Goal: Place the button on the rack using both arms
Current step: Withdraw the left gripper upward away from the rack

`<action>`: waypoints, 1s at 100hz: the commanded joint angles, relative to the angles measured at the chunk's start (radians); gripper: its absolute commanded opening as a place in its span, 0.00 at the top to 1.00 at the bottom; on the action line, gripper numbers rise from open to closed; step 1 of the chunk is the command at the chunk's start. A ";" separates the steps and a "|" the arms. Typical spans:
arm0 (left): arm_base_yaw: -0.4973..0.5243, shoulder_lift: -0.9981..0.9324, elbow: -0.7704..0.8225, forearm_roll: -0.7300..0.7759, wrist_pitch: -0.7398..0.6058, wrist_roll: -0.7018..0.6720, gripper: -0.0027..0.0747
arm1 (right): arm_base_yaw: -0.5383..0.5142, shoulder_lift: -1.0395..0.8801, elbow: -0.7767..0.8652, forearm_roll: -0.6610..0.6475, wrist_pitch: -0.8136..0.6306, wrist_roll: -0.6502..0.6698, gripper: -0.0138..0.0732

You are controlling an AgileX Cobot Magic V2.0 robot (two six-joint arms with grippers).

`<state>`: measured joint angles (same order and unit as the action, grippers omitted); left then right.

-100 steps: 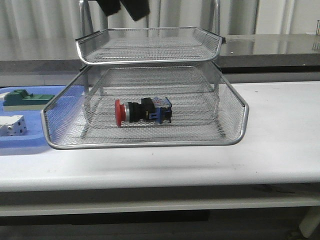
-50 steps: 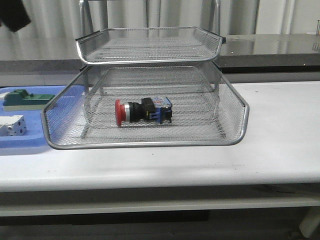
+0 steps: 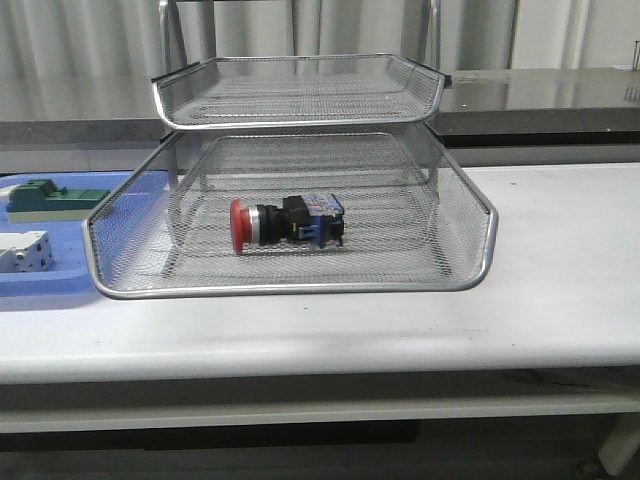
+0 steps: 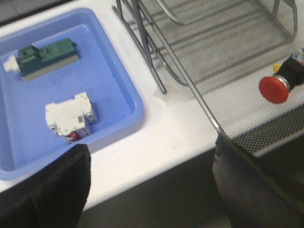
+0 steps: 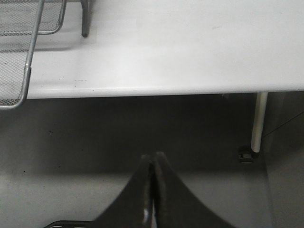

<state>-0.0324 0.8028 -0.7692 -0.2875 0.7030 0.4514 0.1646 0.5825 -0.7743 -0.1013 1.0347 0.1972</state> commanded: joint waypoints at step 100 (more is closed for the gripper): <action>0.003 -0.484 0.478 -0.155 -0.621 -0.009 0.30 | -0.003 0.003 -0.033 -0.016 -0.057 -0.003 0.92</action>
<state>-0.0324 0.3115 -0.2646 -0.4270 0.1648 0.4514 0.1646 0.5825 -0.7743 -0.1013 1.0347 0.1972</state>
